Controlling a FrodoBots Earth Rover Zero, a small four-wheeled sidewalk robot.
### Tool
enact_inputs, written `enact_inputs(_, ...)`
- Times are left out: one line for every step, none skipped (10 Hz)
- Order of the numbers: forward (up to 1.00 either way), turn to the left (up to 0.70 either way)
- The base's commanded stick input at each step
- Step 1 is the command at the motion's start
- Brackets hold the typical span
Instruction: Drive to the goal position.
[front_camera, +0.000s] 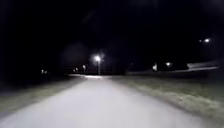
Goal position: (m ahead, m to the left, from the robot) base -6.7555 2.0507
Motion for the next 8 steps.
enact_inputs(1.0,0.08)
enact_inputs(1.0,0.0)
enact_inputs(1.0,0.0)
enact_inputs(1.0,0.15)
enact_inputs(1.0,0.27)
enact_inputs(1.0,0.27)
enact_inputs(1.0,0.27)
enact_inputs(1.0,0.27)
